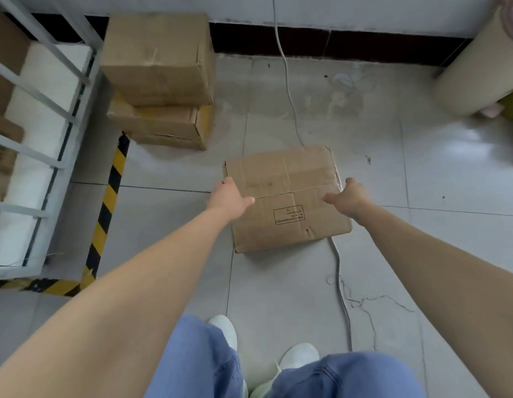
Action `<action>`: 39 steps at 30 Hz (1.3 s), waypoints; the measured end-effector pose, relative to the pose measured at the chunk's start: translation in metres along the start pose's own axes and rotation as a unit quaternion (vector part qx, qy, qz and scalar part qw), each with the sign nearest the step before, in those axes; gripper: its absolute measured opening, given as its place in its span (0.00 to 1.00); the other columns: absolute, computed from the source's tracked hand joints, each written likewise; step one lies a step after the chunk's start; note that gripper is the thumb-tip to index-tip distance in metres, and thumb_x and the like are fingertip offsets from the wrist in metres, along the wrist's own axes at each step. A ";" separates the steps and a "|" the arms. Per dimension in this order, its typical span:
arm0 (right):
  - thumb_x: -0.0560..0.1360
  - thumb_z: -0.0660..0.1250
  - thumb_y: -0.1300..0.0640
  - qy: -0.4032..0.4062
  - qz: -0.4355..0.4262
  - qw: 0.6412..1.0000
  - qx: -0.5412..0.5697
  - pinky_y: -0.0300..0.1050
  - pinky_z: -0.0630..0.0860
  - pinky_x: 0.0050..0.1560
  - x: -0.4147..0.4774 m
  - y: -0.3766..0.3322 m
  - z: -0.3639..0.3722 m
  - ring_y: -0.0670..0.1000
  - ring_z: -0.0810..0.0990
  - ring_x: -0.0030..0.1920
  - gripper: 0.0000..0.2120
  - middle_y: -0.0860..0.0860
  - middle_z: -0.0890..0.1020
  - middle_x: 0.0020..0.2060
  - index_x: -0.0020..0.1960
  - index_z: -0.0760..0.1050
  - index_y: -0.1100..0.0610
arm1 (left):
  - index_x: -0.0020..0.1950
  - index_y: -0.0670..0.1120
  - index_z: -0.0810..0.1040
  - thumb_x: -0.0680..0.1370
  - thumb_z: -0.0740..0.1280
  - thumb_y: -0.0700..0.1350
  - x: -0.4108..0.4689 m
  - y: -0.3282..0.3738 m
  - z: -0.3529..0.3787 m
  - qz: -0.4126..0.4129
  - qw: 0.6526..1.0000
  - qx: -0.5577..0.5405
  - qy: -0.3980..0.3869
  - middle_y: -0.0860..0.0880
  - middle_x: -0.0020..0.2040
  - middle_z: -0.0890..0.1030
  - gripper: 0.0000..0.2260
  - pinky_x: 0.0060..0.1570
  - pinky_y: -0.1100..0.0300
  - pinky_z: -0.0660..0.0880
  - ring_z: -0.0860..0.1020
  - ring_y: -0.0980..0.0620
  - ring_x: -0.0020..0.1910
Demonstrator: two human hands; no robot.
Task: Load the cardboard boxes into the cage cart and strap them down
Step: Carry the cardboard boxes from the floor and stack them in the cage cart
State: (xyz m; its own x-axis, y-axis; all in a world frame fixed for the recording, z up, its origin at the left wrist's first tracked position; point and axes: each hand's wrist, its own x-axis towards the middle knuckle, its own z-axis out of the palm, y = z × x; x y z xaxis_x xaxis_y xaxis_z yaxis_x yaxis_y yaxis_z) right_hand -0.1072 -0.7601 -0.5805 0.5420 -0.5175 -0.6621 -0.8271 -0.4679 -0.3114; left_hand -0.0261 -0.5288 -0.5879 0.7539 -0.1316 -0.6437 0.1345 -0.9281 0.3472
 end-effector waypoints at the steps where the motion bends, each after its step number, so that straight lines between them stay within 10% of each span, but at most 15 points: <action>1: 0.74 0.69 0.48 0.003 -0.002 1.000 0.007 0.53 0.71 0.62 0.015 0.005 0.011 0.60 0.71 0.65 0.34 0.60 0.68 0.68 0.72 0.60 0.63 | 0.73 0.38 0.59 0.76 0.68 0.54 0.013 -0.003 0.011 -0.010 1.000 -0.022 0.006 0.40 0.71 0.64 0.34 0.65 0.49 0.69 0.68 0.40 0.68; 15: 0.61 0.76 0.36 0.016 0.047 0.975 0.216 0.53 0.76 0.58 0.080 0.022 0.044 0.58 0.77 0.56 0.48 0.57 0.77 0.60 0.69 0.63 0.62 | 0.72 0.43 0.56 0.59 0.81 0.53 0.069 -0.007 0.054 -0.181 0.927 -0.326 0.041 0.41 0.70 0.67 0.50 0.63 0.45 0.71 0.69 0.40 0.66; 33: 0.64 0.75 0.38 0.109 -0.025 0.971 0.211 0.57 0.69 0.66 -0.276 -0.164 -0.262 0.62 0.70 0.65 0.46 0.59 0.69 0.67 0.70 0.60 0.62 | 0.74 0.40 0.55 0.65 0.79 0.50 -0.273 0.126 -0.311 -0.119 0.921 -0.351 0.122 0.41 0.68 0.66 0.47 0.63 0.47 0.70 0.68 0.42 0.65; 39: 0.43 0.73 0.32 0.103 -0.124 0.954 0.253 0.55 0.76 0.59 -0.369 -0.231 -0.353 0.60 0.78 0.57 0.53 0.56 0.78 0.59 0.63 0.72 0.57 | 0.75 0.38 0.52 0.64 0.79 0.51 -0.383 0.153 -0.423 -0.060 0.897 -0.393 0.193 0.40 0.69 0.65 0.50 0.65 0.47 0.69 0.67 0.42 0.67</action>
State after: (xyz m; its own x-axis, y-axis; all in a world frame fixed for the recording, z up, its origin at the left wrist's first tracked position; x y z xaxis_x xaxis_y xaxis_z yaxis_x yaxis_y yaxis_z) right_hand -0.0642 -0.7142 -0.0234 0.7047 -0.5899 -0.3942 -0.6075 -0.2147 -0.7647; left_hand -0.0227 -0.4728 -0.0001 0.8502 0.2244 -0.4762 0.5264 -0.3757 0.7627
